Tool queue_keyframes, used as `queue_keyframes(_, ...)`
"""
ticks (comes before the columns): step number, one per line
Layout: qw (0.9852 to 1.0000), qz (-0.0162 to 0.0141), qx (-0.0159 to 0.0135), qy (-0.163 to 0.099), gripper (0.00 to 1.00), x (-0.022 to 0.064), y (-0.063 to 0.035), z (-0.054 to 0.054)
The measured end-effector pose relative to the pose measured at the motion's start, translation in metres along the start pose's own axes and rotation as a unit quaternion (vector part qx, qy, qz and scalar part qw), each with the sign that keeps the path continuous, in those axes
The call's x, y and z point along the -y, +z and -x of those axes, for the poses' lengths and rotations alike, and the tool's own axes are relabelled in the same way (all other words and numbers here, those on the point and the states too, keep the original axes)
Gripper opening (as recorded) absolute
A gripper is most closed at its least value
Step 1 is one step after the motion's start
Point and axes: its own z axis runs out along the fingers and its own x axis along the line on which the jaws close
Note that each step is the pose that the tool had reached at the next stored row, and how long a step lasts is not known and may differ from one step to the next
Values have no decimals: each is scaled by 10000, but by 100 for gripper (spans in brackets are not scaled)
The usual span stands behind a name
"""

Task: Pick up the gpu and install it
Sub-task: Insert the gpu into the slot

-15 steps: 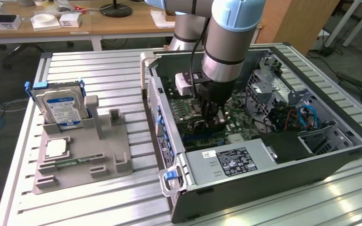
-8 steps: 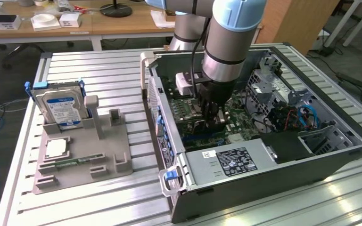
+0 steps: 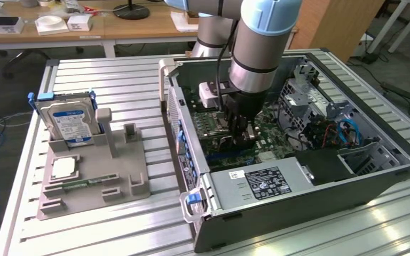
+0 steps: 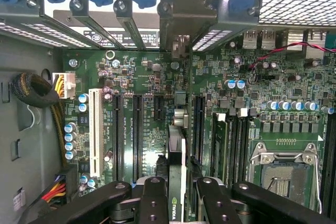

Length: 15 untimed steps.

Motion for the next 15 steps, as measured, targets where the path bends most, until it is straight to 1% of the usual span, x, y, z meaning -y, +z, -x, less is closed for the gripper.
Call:
queue_keyframes(9,10000,-2,-2,68,26,2,0,0)
queue_keyframes(15,10000,-3,-3,69,26,-2,11,0)
